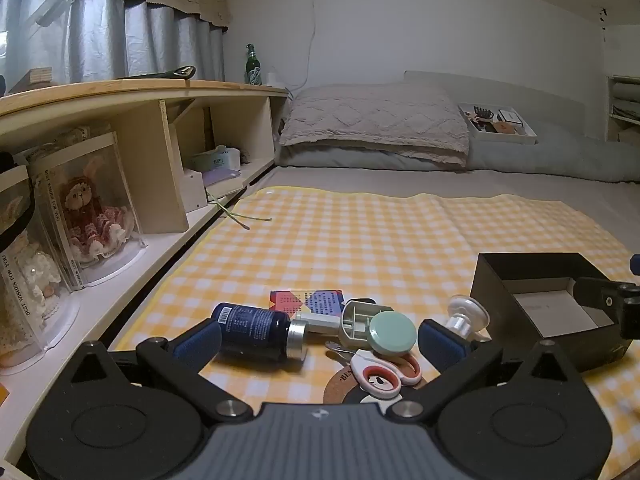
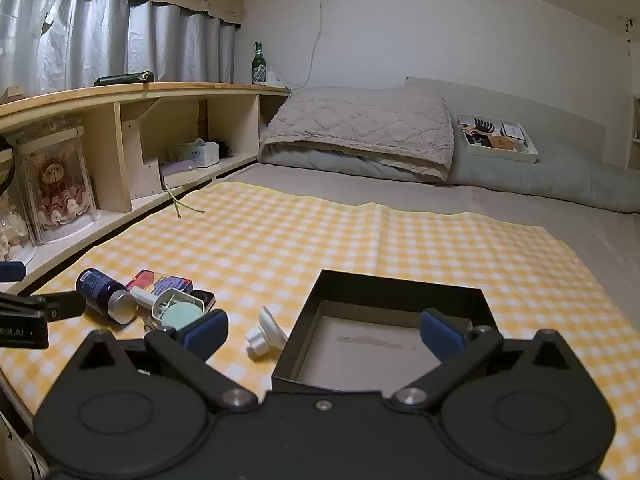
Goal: Organize rigid objects
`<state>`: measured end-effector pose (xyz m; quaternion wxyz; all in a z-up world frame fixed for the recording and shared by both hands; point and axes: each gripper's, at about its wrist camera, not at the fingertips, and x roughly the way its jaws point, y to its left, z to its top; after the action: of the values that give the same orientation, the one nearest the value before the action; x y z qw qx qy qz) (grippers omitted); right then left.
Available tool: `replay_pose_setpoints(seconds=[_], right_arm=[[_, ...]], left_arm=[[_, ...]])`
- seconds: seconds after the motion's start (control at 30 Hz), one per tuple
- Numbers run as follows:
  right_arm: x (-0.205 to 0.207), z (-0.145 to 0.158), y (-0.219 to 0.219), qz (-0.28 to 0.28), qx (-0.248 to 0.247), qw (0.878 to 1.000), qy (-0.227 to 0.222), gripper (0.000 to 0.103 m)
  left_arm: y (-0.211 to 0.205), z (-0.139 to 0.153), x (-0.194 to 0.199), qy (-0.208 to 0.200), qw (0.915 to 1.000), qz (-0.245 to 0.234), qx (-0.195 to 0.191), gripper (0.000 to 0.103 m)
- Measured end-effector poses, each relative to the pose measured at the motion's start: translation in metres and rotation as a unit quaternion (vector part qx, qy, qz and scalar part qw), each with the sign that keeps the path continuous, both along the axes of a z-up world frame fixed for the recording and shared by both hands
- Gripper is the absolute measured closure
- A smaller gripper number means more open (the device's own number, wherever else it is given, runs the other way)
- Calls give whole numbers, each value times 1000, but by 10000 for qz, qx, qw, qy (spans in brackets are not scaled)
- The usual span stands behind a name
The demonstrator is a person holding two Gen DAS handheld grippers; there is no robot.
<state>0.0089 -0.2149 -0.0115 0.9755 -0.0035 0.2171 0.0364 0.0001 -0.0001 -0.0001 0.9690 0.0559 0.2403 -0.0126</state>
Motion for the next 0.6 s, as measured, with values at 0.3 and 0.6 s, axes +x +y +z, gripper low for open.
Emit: replay_pose_setpoints(seconds=[0.3, 0.6], right_arm=[[0, 0, 0, 6, -13, 10000, 25, 0], [0, 0, 0, -6, -1, 10000, 18, 0]], left_arm=[[0, 0, 0, -14, 10000, -5, -30, 0], [0, 0, 0, -20, 10000, -2, -25, 0]])
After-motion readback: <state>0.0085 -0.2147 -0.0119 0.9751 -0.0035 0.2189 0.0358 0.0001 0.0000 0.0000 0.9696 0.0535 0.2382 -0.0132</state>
